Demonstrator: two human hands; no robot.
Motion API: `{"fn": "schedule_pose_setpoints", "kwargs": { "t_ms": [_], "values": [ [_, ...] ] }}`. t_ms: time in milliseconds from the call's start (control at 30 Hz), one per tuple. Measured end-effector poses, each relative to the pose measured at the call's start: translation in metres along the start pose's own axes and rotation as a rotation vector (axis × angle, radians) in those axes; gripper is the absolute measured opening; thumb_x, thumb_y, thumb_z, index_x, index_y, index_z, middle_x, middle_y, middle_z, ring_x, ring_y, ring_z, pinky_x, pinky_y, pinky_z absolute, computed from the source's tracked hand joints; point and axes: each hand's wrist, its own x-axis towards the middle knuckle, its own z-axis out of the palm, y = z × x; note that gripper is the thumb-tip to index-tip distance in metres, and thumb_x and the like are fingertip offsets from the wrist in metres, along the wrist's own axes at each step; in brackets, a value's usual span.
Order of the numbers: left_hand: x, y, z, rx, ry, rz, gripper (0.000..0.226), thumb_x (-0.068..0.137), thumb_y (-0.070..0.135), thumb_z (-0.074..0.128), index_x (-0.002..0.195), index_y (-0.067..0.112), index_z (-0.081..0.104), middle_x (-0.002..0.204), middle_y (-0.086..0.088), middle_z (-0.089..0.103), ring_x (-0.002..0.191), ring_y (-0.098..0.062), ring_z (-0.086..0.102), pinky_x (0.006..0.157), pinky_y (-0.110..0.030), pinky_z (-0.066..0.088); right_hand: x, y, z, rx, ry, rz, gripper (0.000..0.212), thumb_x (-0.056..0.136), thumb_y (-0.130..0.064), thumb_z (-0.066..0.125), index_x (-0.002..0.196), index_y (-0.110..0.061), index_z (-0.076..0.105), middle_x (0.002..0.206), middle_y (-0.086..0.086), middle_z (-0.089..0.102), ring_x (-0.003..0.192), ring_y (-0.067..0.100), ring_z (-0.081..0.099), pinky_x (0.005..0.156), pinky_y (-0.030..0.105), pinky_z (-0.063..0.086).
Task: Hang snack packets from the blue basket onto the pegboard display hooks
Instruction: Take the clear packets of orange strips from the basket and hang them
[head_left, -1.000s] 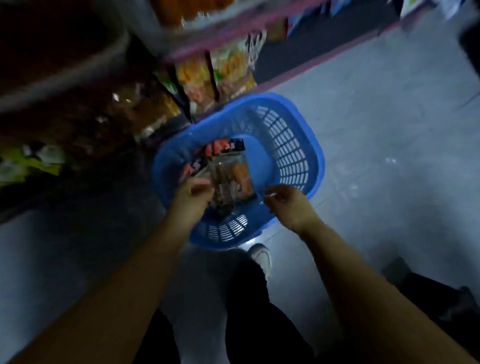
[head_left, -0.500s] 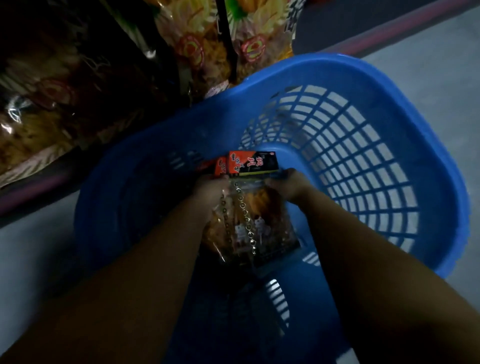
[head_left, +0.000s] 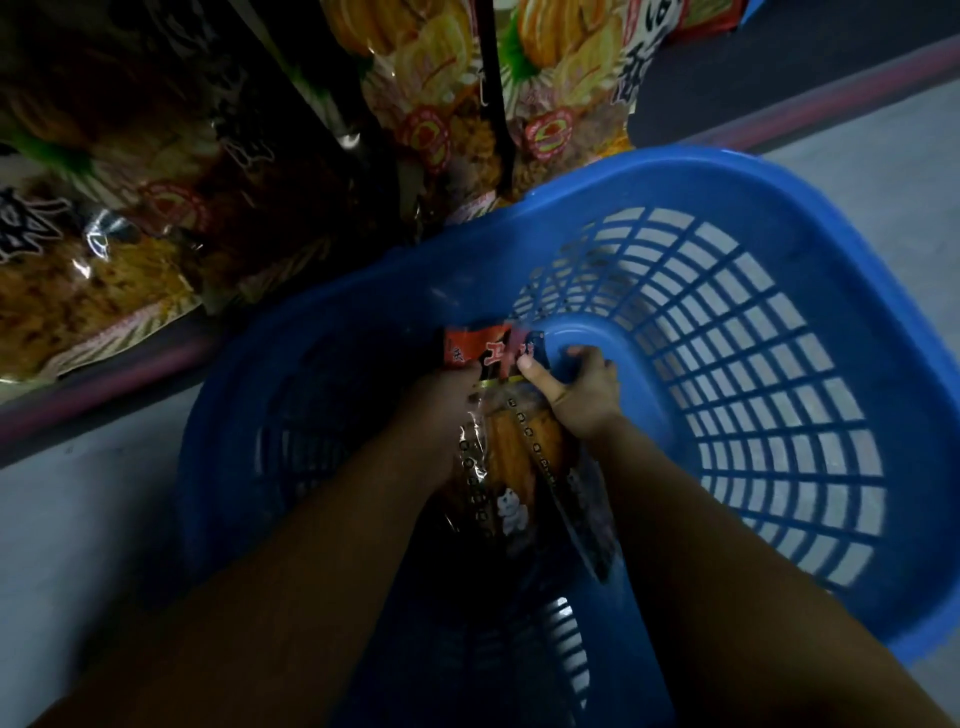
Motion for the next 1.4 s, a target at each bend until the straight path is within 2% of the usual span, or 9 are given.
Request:
{"fn": "schedule_pose_setpoints", "kwargs": {
  "t_ms": [200, 333, 500, 667, 767, 900, 1000, 1200, 1400],
  "values": [
    [0.000, 0.004, -0.008, -0.120, 0.151, -0.008, 0.027, 0.099, 0.019, 0.041, 0.076, 0.013, 0.052, 0.087, -0.008, 0.062, 0.082, -0.025, 0.062, 0.068, -0.035, 0.049, -0.004, -0.005, 0.001, 0.082, -0.216, 0.066, 0.101, 0.060, -0.058, 0.078, 0.139, -0.010, 0.037, 0.140, 0.011, 0.046, 0.126, 0.027, 0.047, 0.105, 0.035, 0.040],
    [-0.001, -0.007, -0.029, -0.211, 0.194, -0.056, 0.029, 0.099, 0.013, 0.042, 0.075, 0.009, 0.059, 0.077, -0.007, 0.061, 0.064, -0.018, 0.057, 0.057, -0.027, 0.047, -0.013, -0.019, 0.011, -0.378, -0.179, 0.035, 0.100, 0.060, -0.064, 0.077, 0.138, -0.016, 0.035, 0.138, 0.011, 0.038, 0.131, 0.031, 0.033, 0.106, 0.048, 0.036],
    [0.004, -0.013, -0.040, -0.169, 0.269, -0.037, 0.035, 0.100, 0.015, 0.040, 0.129, -0.002, 0.049, 0.085, -0.006, 0.057, 0.064, -0.012, 0.047, 0.061, -0.025, 0.043, -0.026, -0.024, 0.022, -0.459, -0.068, 0.024, 0.102, 0.059, -0.050, 0.085, 0.136, -0.010, 0.031, 0.137, 0.012, 0.030, 0.129, 0.033, 0.031, 0.101, 0.047, 0.038],
    [0.003, -0.013, -0.035, -0.242, 0.247, -0.068, 0.019, 0.096, 0.013, 0.050, 0.080, 0.007, 0.059, 0.075, -0.008, 0.058, 0.065, -0.019, 0.055, 0.072, -0.039, 0.049, -0.015, -0.017, 0.016, -0.239, -0.115, 0.111, 0.076, 0.067, -0.035, 0.085, 0.125, -0.008, 0.046, 0.128, 0.012, 0.051, 0.120, 0.033, 0.051, 0.102, 0.041, 0.042],
    [0.001, -0.012, -0.034, -0.141, 0.257, -0.043, 0.021, 0.096, 0.018, 0.051, 0.104, 0.002, 0.061, 0.072, -0.004, 0.054, 0.062, -0.014, 0.052, 0.066, -0.031, 0.048, -0.012, -0.012, 0.008, -0.035, -0.107, 0.123, 0.027, 0.080, -0.031, 0.076, 0.091, -0.010, 0.064, 0.082, 0.002, 0.067, 0.092, 0.025, 0.064, 0.074, 0.029, 0.049],
    [-0.005, -0.010, -0.035, -0.048, 0.220, 0.030, 0.038, 0.098, 0.024, 0.046, 0.126, -0.001, 0.053, 0.073, 0.001, 0.050, 0.063, -0.011, 0.048, 0.060, -0.024, 0.045, -0.028, -0.021, -0.012, 0.318, -0.025, 0.066, 0.032, 0.083, -0.024, 0.072, 0.088, 0.006, 0.063, 0.075, 0.014, 0.068, 0.066, 0.022, 0.062, 0.064, 0.032, 0.047],
    [-0.035, -0.007, -0.031, -0.190, 0.110, 0.038, 0.031, 0.096, 0.031, 0.051, 0.111, 0.007, 0.062, 0.085, -0.005, 0.064, 0.073, -0.017, 0.061, 0.075, -0.031, 0.052, -0.062, -0.042, -0.039, 0.425, 0.064, -0.041, 0.019, 0.086, -0.017, 0.069, 0.073, -0.012, 0.056, 0.057, 0.000, 0.064, 0.051, 0.015, 0.057, 0.053, 0.028, 0.045],
    [-0.158, 0.019, -0.046, -0.312, 0.035, 0.194, 0.016, 0.095, 0.027, 0.052, 0.084, 0.022, 0.062, 0.080, 0.003, 0.072, 0.071, -0.005, 0.070, 0.069, -0.026, 0.053, -0.178, -0.110, -0.099, 0.556, 0.250, -0.113, 0.015, 0.092, -0.010, 0.060, 0.077, -0.012, 0.058, 0.047, -0.005, 0.063, 0.038, 0.004, 0.053, 0.041, 0.015, 0.042],
    [-0.347, 0.103, -0.112, -0.267, 0.043, 0.479, 0.009, 0.092, 0.018, 0.056, 0.096, 0.017, 0.064, 0.070, 0.006, 0.073, 0.070, -0.008, 0.071, 0.055, -0.026, 0.057, -0.339, -0.247, -0.157, 0.572, 0.249, -0.168, 0.020, 0.088, -0.018, 0.066, 0.068, -0.015, 0.068, 0.060, 0.003, 0.068, 0.052, 0.013, 0.057, 0.056, 0.024, 0.047]
  ]
}}
